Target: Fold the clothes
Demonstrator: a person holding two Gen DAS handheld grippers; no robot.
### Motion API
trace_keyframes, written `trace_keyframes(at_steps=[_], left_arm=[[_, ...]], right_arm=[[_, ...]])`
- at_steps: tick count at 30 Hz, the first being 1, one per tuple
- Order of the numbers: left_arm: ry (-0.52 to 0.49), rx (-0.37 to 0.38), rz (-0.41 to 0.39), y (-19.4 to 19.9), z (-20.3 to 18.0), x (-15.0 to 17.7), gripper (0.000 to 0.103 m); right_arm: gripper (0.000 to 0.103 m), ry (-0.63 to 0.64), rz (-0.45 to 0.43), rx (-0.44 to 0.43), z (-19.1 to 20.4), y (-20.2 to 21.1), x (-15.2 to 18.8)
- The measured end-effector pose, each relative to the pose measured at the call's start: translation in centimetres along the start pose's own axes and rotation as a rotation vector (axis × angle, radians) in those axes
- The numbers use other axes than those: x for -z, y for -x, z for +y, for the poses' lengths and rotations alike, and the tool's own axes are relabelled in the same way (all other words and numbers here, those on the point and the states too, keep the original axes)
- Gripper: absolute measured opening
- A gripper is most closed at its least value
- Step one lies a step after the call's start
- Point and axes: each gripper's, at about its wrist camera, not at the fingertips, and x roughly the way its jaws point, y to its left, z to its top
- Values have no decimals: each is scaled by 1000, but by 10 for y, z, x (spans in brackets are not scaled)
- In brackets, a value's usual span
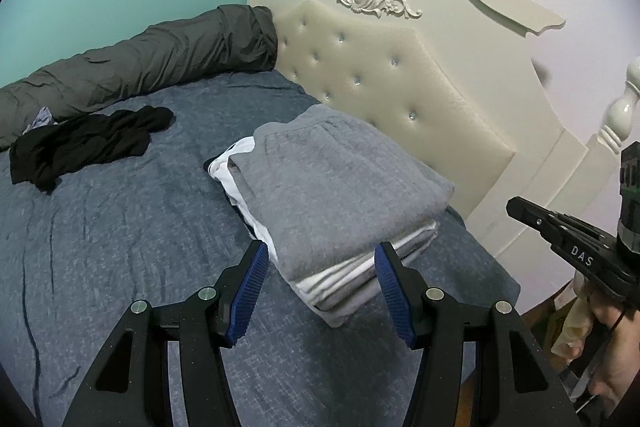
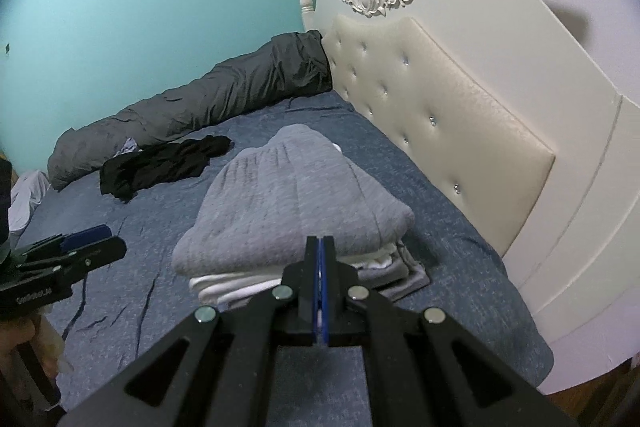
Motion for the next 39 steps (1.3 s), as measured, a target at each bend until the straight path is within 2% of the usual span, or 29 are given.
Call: trace_keyframes(at_steps=[11,28,33,36,38,39], left_arm=[[-16,-2,-32,44,-2,15,59],[-58,21,-74,102,-16,36,63],[-71,13,-83,116,-16,45,66],[-72,5,-87,122,-14,49,69],[-71,-3,-95,127,-13,52,69],[-71,-5,-98,129,-12,53,70]], right_arm=[[1,1,-17,-6,16,42,17],[4,-73,-35,-23,27,102,47],[13,-88,-45,-22,34,115,55],[28,-99,-46,-33,37,120,58],[42,-100,-45,-40,42,123,60],[44,-97,-50,-40,44,125,61]])
